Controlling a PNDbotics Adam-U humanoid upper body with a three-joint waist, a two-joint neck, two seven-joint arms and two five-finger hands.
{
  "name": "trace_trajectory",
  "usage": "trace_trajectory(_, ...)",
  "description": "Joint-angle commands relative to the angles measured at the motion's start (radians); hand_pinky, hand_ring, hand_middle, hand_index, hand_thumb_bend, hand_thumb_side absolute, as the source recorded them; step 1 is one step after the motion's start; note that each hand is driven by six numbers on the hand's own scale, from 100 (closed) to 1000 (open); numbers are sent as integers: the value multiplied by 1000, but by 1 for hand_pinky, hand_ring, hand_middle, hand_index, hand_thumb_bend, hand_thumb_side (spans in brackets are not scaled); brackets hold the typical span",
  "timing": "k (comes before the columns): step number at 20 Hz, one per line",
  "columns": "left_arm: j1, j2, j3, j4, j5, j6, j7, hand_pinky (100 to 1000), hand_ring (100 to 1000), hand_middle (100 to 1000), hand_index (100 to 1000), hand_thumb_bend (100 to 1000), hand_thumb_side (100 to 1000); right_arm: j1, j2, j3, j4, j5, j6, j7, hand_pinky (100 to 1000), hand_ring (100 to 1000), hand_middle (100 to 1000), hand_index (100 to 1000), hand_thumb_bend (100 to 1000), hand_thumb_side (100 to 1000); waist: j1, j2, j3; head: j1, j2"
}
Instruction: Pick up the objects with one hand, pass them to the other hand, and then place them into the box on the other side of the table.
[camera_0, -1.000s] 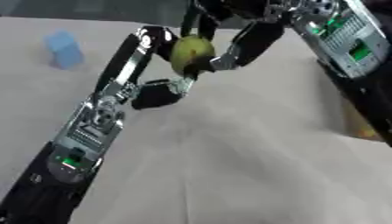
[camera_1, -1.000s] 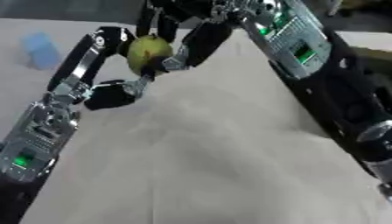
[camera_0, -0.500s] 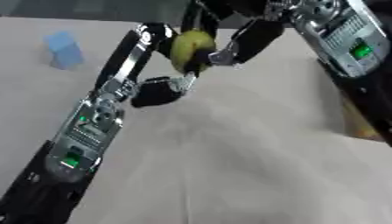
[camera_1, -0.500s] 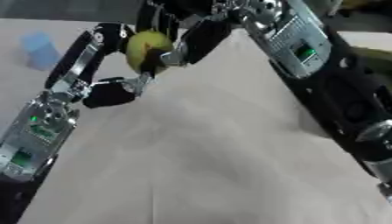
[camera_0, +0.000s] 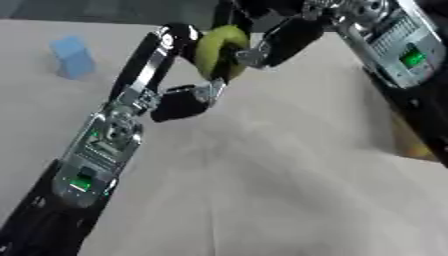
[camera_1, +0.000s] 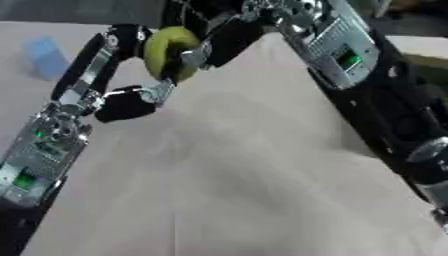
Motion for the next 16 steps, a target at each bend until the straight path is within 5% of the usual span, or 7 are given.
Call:
trace_trajectory(1, -31, -10, 8, -27, -1, -5, 11, 621, 565, 500, 576, 178, 164, -11, -14, -11, 1, 10, 3, -8, 526, 505, 554, 593, 183, 100, -6, -42, -1, -3, 4)
trace_trajectory(7, -28, -10, 9, -16, -7, 11, 10, 638, 585, 527, 679, 411, 179, -10, -17, -12, -3, 8, 1, -10, 524, 499, 545, 579, 191, 100, -6, -41, -3, -2, 4)
trace_trajectory(11, -24, -8, 9, -2, -35, 48, -24, 693, 657, 611, 821, 674, 300, -8, -21, -16, -7, 7, -3, -9, 528, 499, 544, 578, 195, 100, -5, -41, -4, -4, 2)
trace_trajectory(16, -16, -6, 15, 14, -52, 98, -36, 720, 691, 646, 862, 887, 439, -2, -28, -22, -10, 5, -5, -10, 529, 499, 544, 578, 196, 100, -4, -39, -6, -8, -4)
